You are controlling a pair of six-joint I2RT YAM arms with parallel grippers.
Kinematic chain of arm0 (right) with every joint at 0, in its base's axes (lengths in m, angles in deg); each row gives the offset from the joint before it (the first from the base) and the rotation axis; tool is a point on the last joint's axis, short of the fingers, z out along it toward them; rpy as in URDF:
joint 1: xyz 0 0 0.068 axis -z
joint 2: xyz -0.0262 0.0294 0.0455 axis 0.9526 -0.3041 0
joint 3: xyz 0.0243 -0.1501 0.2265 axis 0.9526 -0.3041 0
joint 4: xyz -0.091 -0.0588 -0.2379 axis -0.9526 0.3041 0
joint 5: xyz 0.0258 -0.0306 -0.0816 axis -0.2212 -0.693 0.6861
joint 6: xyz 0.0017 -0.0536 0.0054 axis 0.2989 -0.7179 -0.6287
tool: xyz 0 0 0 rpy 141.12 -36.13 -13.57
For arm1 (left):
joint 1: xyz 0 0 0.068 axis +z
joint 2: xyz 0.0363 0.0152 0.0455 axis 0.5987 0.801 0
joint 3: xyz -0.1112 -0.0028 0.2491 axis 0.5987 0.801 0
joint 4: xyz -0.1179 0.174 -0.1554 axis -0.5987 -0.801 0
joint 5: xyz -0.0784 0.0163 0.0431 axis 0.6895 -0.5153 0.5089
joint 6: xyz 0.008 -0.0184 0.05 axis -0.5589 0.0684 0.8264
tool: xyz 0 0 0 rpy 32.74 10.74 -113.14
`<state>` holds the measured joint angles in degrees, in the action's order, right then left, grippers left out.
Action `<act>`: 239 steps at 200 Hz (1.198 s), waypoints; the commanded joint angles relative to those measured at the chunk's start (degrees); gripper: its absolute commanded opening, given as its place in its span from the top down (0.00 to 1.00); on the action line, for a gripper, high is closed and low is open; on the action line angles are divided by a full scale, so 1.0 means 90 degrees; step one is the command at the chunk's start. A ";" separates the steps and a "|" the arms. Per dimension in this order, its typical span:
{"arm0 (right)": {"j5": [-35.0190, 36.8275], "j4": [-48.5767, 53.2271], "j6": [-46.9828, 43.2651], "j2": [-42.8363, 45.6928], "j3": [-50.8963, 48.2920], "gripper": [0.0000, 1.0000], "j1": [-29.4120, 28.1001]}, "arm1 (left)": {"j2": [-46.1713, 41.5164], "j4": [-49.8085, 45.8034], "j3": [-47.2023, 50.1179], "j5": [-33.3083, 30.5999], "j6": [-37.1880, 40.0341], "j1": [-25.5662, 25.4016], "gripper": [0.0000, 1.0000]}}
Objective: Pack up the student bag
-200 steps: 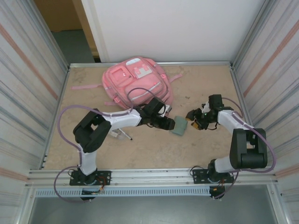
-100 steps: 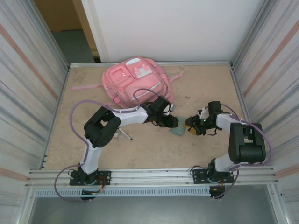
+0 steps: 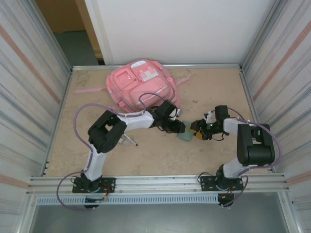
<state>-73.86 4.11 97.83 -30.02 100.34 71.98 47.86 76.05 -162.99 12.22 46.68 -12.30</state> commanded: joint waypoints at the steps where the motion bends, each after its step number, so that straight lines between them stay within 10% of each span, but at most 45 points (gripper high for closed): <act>1: -0.0305 -0.0271 -0.0030 -0.0195 -0.0071 0.49 -0.0127 | 0.0054 -0.0147 -0.0096 0.0344 0.0165 0.0067 0.61; 125: -0.0671 -0.1282 0.0161 -0.0554 0.0010 0.59 -0.0835 | -0.0399 0.0141 0.0362 0.0774 0.0262 0.0324 0.61; 193: -0.0643 -0.0646 0.0226 0.0174 0.0160 0.80 -0.0824 | -0.1431 -0.0461 0.0542 0.0685 0.0046 0.0423 0.56; 239: -0.0334 -0.0423 0.0688 0.1485 0.0212 0.85 -0.0667 | -0.3308 -0.1962 0.0198 -0.0966 0.1555 0.0442 0.46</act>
<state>-77.40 -1.18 100.43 -22.57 100.27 64.81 26.79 69.03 -157.72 14.21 49.59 -8.92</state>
